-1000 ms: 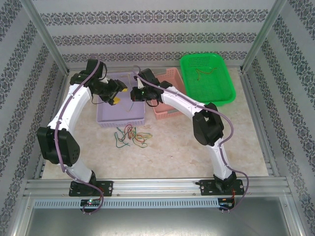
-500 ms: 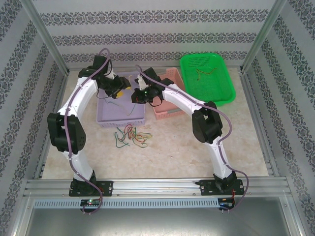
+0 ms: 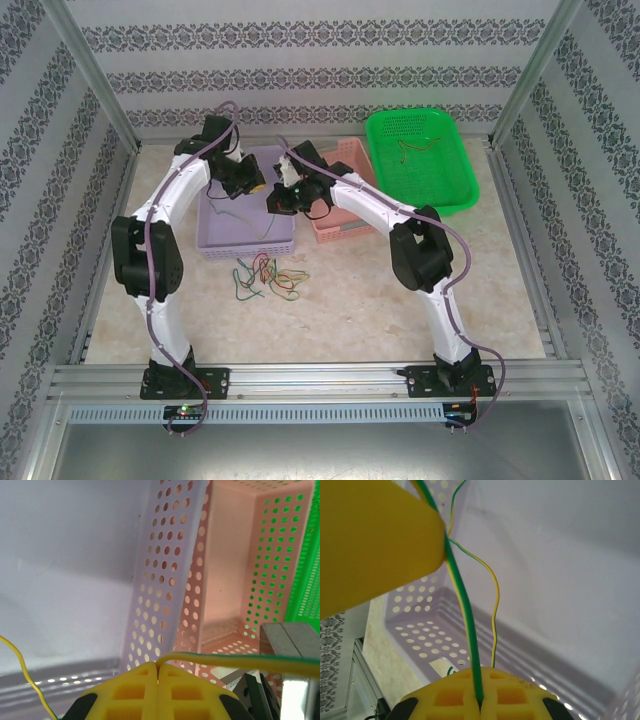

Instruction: Untangle the cables

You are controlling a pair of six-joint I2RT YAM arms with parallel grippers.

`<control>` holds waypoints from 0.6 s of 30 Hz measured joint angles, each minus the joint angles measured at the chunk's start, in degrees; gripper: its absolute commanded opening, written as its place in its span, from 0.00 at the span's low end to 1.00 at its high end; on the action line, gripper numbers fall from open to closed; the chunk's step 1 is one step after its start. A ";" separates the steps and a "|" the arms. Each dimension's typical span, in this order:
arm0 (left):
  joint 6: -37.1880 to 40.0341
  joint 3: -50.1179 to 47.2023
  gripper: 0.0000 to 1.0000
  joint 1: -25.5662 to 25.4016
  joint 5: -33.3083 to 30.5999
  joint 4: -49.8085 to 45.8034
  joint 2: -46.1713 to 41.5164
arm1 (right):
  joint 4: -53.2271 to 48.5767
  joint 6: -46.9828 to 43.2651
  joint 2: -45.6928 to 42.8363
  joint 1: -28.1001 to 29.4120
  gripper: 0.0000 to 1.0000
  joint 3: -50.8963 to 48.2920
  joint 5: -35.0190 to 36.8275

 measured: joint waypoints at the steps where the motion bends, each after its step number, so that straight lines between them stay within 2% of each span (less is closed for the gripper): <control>1: 0.00 0.26 0.00 -0.13 -0.09 -0.22 0.52 | 0.15 -0.09 -0.35 0.00 0.14 -0.70 0.33; 2: 0.00 0.59 0.00 -0.35 -0.11 -0.42 1.05 | 0.37 -0.15 -0.81 0.00 0.29 -1.49 0.94; 3: -0.04 0.92 0.00 -0.48 -0.44 -0.48 1.53 | 0.35 -0.39 -1.27 -0.02 0.37 -2.19 1.25; 5: -0.11 2.01 0.00 -0.44 -1.70 -0.37 2.78 | -0.35 -1.25 -2.91 0.00 0.46 -4.24 2.69; 11: -0.17 6.82 0.00 -0.33 -3.80 -0.44 8.07 | -2.19 -3.19 -11.32 0.00 0.50 -10.08 10.62; 18: -1.07 16.02 0.00 -0.33 -4.68 -0.98 17.97 | -2.64 -4.92 -25.94 -0.24 0.51 -15.89 19.04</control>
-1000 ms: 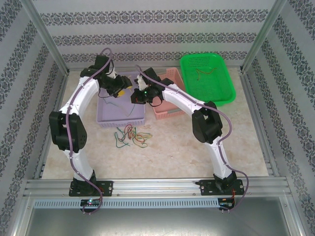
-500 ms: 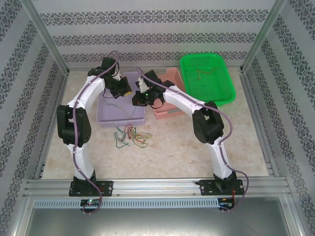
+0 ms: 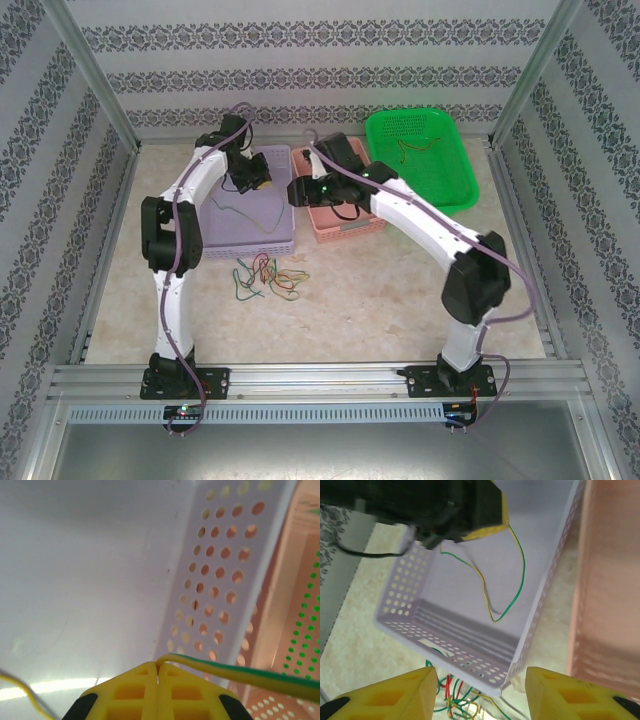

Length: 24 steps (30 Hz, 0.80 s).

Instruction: Untangle the cables

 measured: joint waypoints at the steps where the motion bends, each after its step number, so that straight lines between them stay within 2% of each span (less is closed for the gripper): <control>1: -0.20 1.51 0.00 0.00 0.00 -0.07 1.57 | -0.02 -0.02 -2.10 -0.02 0.51 -0.94 0.76; 3: -0.52 3.89 0.01 0.00 0.04 -0.24 4.20 | 0.02 0.00 -5.53 -0.02 0.52 -2.89 1.86; 8: -1.40 9.66 0.41 0.00 0.11 -1.79 9.62 | -0.61 0.07 -11.85 -0.42 0.54 -8.72 3.58; 11: -2.23 10.03 0.53 0.00 -0.11 -3.43 9.77 | -1.57 0.07 -14.08 -0.98 0.54 -11.69 4.42; 16: -3.21 9.99 0.60 0.00 -1.40 -5.99 7.06 | -2.91 0.09 -16.55 -2.21 0.54 -14.01 4.98; 24: -5.90 3.28 0.62 -0.02 -5.18 -7.61 -7.48 | -3.08 0.00 -18.16 -2.99 0.53 -14.29 5.05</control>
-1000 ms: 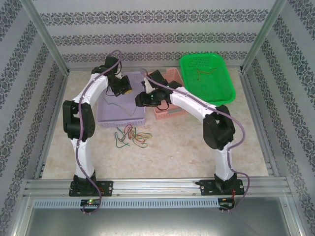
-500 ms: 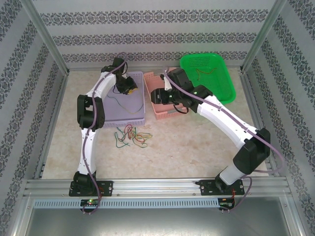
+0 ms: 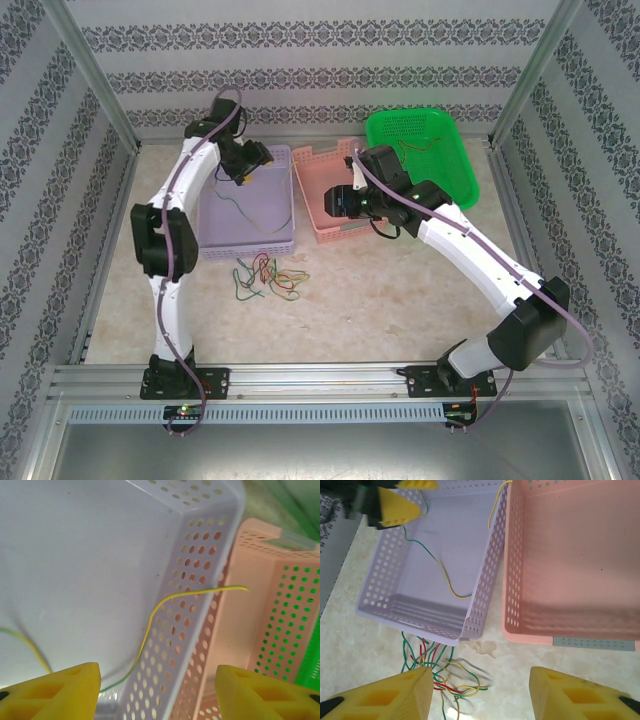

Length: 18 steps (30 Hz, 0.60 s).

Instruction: Untangle the cables

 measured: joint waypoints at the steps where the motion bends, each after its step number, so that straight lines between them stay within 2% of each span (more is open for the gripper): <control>1: -0.59 -1.73 0.60 0.00 -0.85 -0.02 -2.29 | 0.04 0.00 -0.04 0.00 0.53 -0.11 0.00; 6: -2.56 -11.39 0.51 0.00 -2.60 0.20 -12.76 | 0.04 -0.02 -1.09 0.00 0.50 -1.84 0.55; 11: -4.22 -22.56 0.45 -0.46 -0.31 1.51 -21.27 | 0.09 -0.48 -3.08 0.15 0.48 -4.94 1.49; 15: -3.69 -21.94 0.31 -1.77 2.32 2.36 -18.47 | 0.07 -0.44 -4.66 0.79 0.48 -8.63 1.68; 18: 0.07 -15.72 0.28 -2.47 2.67 3.15 -11.10 | 0.00 -0.42 -5.27 0.90 0.48 -10.36 1.68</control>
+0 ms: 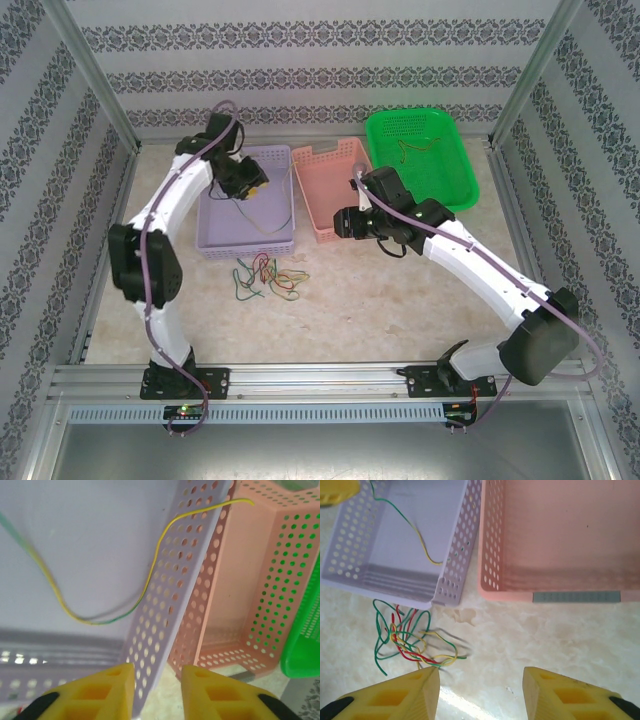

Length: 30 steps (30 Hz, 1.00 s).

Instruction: Untangle the cables

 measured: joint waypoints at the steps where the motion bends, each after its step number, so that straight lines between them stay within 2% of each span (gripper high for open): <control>1: 1.70 2.16 0.28 -0.17 -0.09 0.26 2.51 | -0.07 -0.02 -0.07 0.00 0.48 -0.17 0.00; 4: 8.61 8.46 0.31 -0.31 -0.74 0.87 10.21 | -0.44 -0.02 -0.63 0.00 0.48 -0.24 0.07; 6: 13.92 9.46 0.36 -0.28 -1.05 1.92 13.25 | -0.66 0.00 -1.92 -0.02 0.48 -0.52 0.46; 10: 22.43 8.46 0.42 -0.28 -0.46 4.79 14.69 | -1.27 0.33 -4.98 -0.07 0.48 -1.09 1.05; 15: 30.10 9.05 0.43 -0.28 1.77 8.96 15.98 | -2.54 0.66 -6.75 -0.46 0.49 -1.09 1.33; 23: 35.71 10.45 0.42 -0.15 5.70 11.04 23.17 | -4.94 0.63 -6.71 -2.67 0.48 -1.09 1.25; 30: 36.96 12.35 0.42 -0.13 6.95 11.23 25.31 | -5.03 0.96 -5.44 -3.15 0.48 -1.09 0.81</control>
